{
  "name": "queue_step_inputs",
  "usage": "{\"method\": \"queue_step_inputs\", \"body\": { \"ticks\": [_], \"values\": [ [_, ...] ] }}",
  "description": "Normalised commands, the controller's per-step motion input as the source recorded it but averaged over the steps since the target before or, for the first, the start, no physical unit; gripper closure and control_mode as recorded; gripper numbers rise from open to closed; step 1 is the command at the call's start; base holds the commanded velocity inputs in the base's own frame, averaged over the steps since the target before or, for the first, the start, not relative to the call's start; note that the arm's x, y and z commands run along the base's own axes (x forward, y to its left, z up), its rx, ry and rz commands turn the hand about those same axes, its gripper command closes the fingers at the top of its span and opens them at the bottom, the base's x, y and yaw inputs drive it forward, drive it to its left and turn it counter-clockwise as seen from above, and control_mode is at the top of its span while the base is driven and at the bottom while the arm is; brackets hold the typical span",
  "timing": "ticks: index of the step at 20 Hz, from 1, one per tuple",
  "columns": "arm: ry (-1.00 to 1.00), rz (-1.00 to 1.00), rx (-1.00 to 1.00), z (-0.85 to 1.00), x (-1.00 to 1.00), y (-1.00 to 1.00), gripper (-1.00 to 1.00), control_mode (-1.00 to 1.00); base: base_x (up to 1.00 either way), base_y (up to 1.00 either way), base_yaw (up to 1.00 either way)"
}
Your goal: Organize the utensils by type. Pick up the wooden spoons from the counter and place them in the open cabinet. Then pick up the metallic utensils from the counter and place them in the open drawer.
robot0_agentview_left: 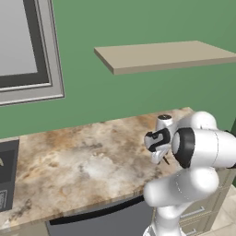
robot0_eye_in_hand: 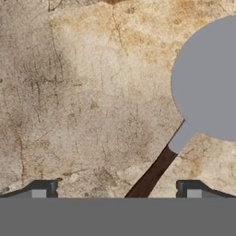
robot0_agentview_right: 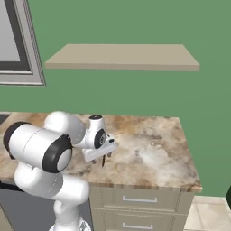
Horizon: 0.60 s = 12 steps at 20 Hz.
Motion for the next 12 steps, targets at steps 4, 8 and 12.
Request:
{"method": "queue_step_inputs", "body": {
  "ticks": [4,8,12],
  "values": [
    [0.00,0.00,0.01,-0.19,0.17,-0.22,-1.00,-1.00,0.00,0.00,0.00],
    [0.00,0.00,0.06,-0.28,0.16,-0.10,-1.00,-1.00,0.00,0.00,0.00],
    [-0.05,0.00,0.03,-0.34,0.05,-0.24,-1.00,-1.00,0.00,0.00,0.00]
  ]
}}
